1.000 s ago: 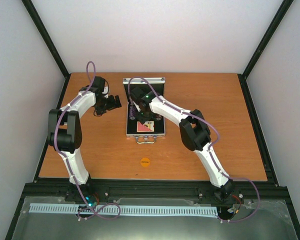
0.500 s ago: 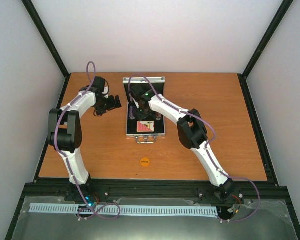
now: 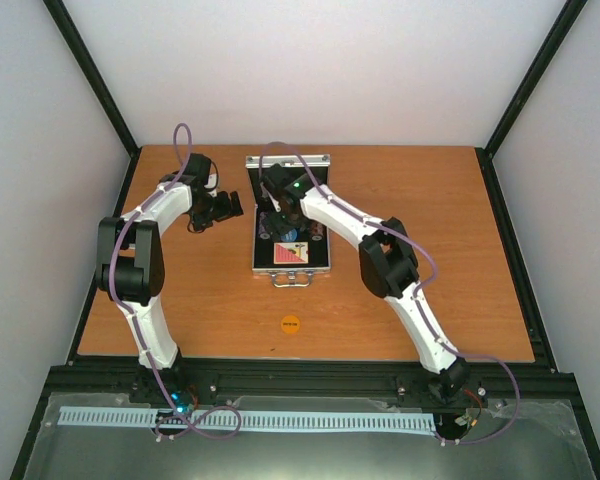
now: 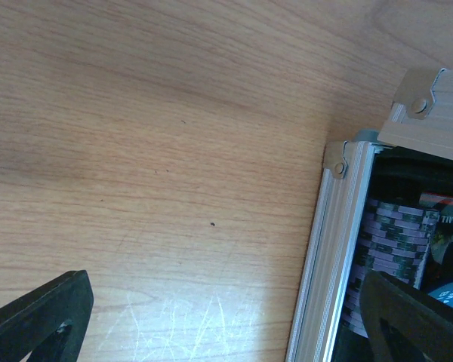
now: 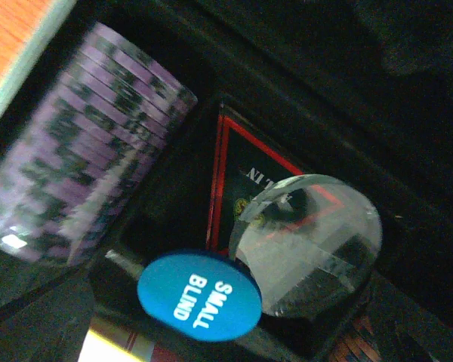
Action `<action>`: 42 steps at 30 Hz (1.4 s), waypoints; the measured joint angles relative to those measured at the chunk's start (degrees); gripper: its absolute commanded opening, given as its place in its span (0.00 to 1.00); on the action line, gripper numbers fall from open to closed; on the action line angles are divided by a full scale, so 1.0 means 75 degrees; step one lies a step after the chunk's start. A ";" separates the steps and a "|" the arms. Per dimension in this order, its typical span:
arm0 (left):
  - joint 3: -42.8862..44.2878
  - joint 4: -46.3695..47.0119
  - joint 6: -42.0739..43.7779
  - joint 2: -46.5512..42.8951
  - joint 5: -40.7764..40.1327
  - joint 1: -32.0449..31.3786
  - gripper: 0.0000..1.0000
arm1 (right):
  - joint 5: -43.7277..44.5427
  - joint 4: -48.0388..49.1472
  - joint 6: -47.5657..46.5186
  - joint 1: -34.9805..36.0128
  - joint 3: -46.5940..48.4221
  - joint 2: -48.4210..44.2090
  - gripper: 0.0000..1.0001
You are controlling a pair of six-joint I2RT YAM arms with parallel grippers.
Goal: Pack up texas hold em set
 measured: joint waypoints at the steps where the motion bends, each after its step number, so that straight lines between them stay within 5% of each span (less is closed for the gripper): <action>1: 0.0000 0.0000 0.0000 0.0000 0.0003 0.0000 1.00 | -0.0012 -0.0044 0.0020 -0.0006 -0.0003 -0.0093 1.00; 9: 0.0073 -0.0012 0.0003 0.0009 -0.0006 0.0003 1.00 | -0.0417 -0.0035 0.0530 -0.0006 -0.1166 -0.1906 1.00; 17: 0.0143 -0.0015 0.0006 0.0038 -0.0006 0.0000 1.00 | -0.0472 0.0096 0.0991 0.0866 -0.3934 -0.3445 0.97; 25: 0.0175 -0.0035 0.0006 0.0050 -0.0006 0.0000 1.00 | -0.0539 0.0082 0.1282 0.2620 -0.5281 -0.3611 0.93; 42: 0.0175 -0.0044 0.0020 0.0085 -0.0009 0.0000 1.00 | -0.1262 0.0682 0.1539 0.2865 -0.6187 -0.3666 0.84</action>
